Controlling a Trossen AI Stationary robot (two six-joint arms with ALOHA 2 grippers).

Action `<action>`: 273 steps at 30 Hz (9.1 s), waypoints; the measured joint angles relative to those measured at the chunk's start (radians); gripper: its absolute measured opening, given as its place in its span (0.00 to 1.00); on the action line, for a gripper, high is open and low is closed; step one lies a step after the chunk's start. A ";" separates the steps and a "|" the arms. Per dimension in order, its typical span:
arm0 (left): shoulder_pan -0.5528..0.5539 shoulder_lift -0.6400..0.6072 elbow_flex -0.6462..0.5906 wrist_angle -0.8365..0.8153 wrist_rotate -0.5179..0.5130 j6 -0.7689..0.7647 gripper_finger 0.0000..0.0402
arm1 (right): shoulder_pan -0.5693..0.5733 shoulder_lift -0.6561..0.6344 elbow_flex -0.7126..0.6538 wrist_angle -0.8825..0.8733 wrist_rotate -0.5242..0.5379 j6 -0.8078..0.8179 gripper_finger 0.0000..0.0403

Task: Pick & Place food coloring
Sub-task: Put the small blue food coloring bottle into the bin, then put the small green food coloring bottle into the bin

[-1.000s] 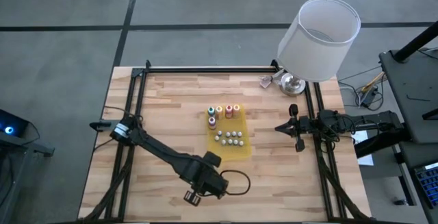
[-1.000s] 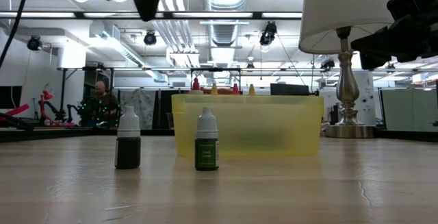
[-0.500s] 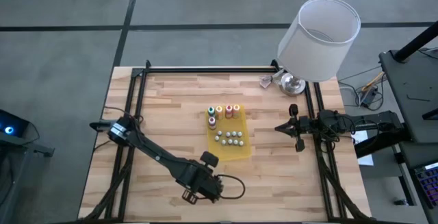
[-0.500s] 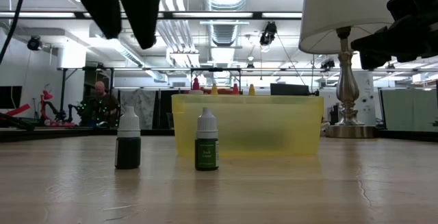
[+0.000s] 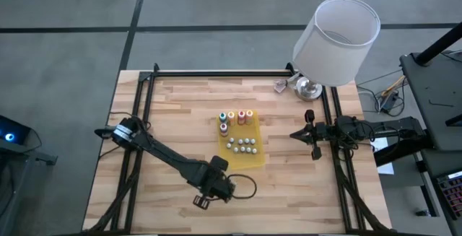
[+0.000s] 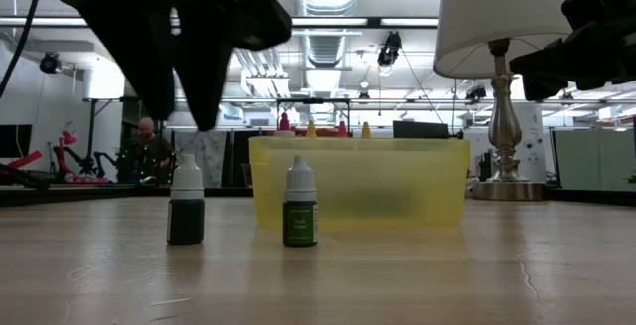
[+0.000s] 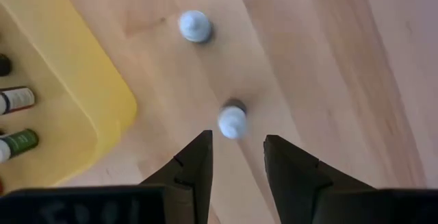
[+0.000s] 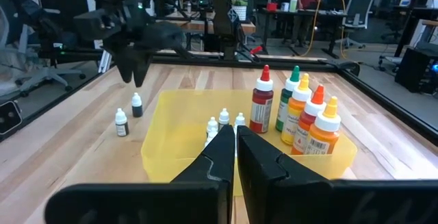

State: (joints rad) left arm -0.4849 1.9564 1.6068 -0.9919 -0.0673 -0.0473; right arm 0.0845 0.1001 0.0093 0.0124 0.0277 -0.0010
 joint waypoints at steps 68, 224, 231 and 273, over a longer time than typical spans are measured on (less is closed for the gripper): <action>0.058 0.007 -0.155 0.181 0.070 -0.067 0.26 | 0.000 0.000 0.000 0.000 0.000 0.000 0.02; 0.418 0.063 -0.022 0.101 0.128 0.271 0.25 | 0.000 0.000 0.000 0.000 0.000 0.000 0.02; 0.418 0.057 0.023 0.040 0.126 0.265 0.25 | 0.000 0.000 0.000 0.000 0.000 0.000 0.02; 0.136 0.051 0.240 0.082 0.064 0.096 0.25 | 0.000 0.001 0.000 0.000 0.000 0.000 0.02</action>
State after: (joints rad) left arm -0.3486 2.0075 1.8465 -0.9099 -0.0029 0.0485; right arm 0.0845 0.1013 0.0094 0.0124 0.0277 -0.0010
